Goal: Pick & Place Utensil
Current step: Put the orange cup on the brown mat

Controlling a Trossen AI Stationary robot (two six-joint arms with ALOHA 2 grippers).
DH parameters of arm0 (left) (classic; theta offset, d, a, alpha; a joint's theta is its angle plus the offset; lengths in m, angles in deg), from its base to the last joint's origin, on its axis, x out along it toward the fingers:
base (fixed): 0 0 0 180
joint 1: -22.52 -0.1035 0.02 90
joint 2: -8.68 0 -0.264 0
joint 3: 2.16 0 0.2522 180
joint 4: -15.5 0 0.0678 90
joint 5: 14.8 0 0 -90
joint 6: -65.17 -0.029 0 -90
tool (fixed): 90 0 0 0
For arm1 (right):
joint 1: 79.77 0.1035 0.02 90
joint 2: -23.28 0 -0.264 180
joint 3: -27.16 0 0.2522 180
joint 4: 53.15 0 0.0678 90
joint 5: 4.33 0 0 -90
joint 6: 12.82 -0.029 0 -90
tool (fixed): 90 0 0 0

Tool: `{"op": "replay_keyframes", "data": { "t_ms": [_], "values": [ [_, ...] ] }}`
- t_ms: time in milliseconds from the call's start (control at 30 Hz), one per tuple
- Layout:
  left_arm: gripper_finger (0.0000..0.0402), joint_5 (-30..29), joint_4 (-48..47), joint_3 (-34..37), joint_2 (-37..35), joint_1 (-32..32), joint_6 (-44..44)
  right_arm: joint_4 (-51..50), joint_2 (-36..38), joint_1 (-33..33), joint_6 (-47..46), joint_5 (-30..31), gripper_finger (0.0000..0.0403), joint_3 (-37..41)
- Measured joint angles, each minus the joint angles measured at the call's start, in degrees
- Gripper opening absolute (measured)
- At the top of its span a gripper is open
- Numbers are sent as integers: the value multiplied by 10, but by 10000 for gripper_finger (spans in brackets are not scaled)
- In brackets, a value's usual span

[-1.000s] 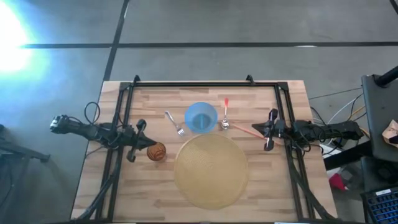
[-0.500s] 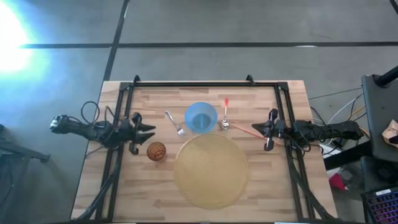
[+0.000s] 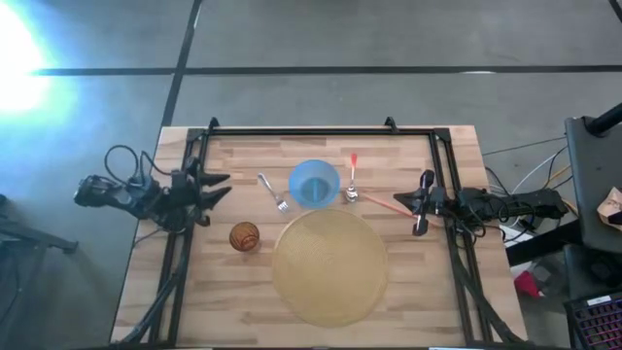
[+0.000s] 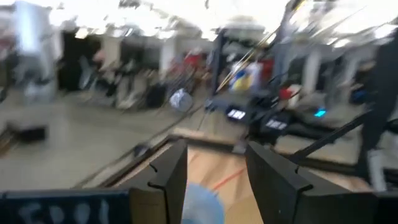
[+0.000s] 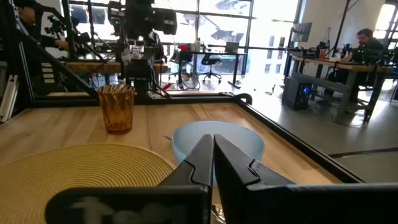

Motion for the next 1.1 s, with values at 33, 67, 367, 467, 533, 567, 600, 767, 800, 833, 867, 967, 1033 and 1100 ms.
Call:
{"op": "replay_keyframes", "data": {
  "t_ms": [33,67,367,467,533,567,600,767,800,833,867,967,1033,1100],
  "values": [
    [156,-12,-27,-16,10,0,18,0,0,0,0,0,8,0],
    [156,-18,-56,-34,21,0,38,0,0,0,0,0,8,0],
    [156,-17,-303,-190,132,0,184,0,0,0,0,0,8,0],
    [156,-3,-377,-244,176,0,224,0,0,0,0,0,8,0],
    [156,7,-430,-279,204,0,254,0,0,0,0,0,8,0],
    [156,13,-454,-295,217,0,271,0,0,0,0,0,8,0],
    [156,17,-477,-312,231,0,290,0,0,0,0,0,8,0],
    [156,68,-568,-380,295,0,352,0,0,0,0,0,8,0],
    [156,79,-578,-390,306,0,358,0,0,0,0,0,8,0],
    [156,91,-586,-397,316,0,368,0,0,0,0,0,8,0],
    [156,104,-595,-403,326,0,381,0,0,0,0,0,8,0],
    [156,142,-611,-416,354,0,419,0,0,0,0,0,8,0],
    [156,169,-619,-418,369,0,440,0,0,0,0,0,8,0],
    [156,188,-632,-418,384,0,460,0,0,0,0,0,8,0]
  ]
}}
